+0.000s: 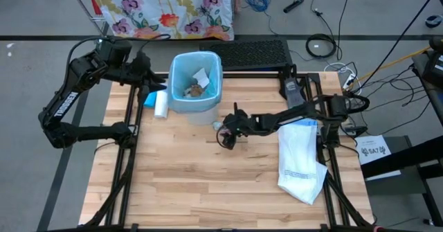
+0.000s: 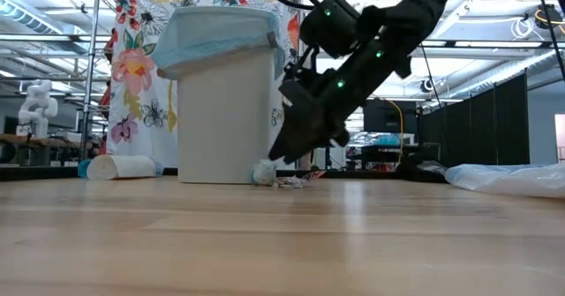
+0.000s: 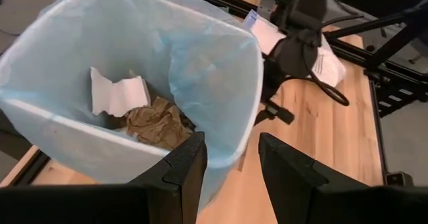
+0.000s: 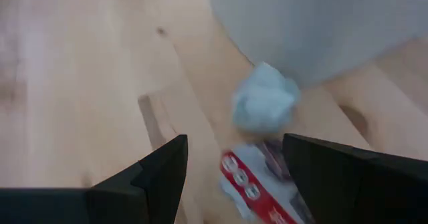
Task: Place trash/remove bag and relplace
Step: Put the blue trash bag into the white trash bin
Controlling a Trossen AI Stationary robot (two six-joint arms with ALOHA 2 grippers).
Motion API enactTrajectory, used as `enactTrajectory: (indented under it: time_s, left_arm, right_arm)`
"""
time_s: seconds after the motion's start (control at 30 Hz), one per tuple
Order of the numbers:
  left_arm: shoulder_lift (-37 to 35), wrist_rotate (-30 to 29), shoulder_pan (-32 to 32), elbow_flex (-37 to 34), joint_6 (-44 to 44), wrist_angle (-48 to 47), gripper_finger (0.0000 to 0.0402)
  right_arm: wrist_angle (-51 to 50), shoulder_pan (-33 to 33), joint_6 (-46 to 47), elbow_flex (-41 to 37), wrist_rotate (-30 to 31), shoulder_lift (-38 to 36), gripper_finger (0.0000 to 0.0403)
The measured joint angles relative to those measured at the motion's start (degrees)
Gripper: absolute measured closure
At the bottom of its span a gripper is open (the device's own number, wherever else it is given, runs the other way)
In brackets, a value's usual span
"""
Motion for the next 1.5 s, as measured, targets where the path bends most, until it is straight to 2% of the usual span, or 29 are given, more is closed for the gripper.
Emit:
enactTrajectory:
  time_s: [0.23, 0.33, 0.43, 0.47, 0.67, 0.9, 1.1, 1.2, 1.37, 1.5]
  left_arm:
    - [0.0, 0.5, -1.5, 0.0, -1.4, 0.0, 0.0259]
    - [0.0, 0.5, -1.9, 0.0, -1.4, 0.0, 0.0259]
    - [0.0, 0.5, -2.2, 0.0, -1.4, 0.0, 0.0259]
    - [0.0, 0.5, -2.2, 0.0, -1.4, 0.0, 0.0259]
    - [0.0, 0.5, -2.2, 0.0, -1.0, 0.0, 0.0259]
    - [0.0, 0.0, -2.2, 0.0, -0.7, 0.0, 0.0259]
    - [0.0, -0.3, -2.2, 0.0, 6.4, 0.0, 0.0259]
    - [0.0, -0.3, -2.2, 0.0, 8.2, -0.1, 0.0259]
    - [0.0, -0.7, -2.2, 0.0, 9.7, -0.2, 0.0259]
    - [0.0, -0.9, -2.2, 0.0, 11.5, -0.2, 0.0259]
  right_arm:
    - [10.2, -0.8, -2.3, 0.0, -1.0, 3.3, 0.0178]
    - [12.3, -1.7, -0.7, 0.0, -1.1, 4.8, 0.0240]
    - [10.9, -2.6, 1.7, 0.0, -1.9, 5.8, 0.0353]
    - [9.9, -2.8, 2.1, 0.0, -2.9, 5.9, 0.0377]
    - [5.0, -1.2, 7.2, 0.0, -5.5, 2.5, 0.0401]
    - [3.1, 3.5, 10.1, 0.0, -5.6, -4.9, 0.0397]
    - [5.9, 6.1, 4.0, 0.1, -5.4, -4.1, 0.0375]
    - [8.2, 6.3, 2.8, 0.0, -5.0, -2.8, 0.0349]
    - [10.0, 5.2, 4.0, 0.1, 3.8, -0.8, 0.0283]
    - [14.7, 4.3, 2.2, 0.1, 5.1, 1.9, 0.0232]
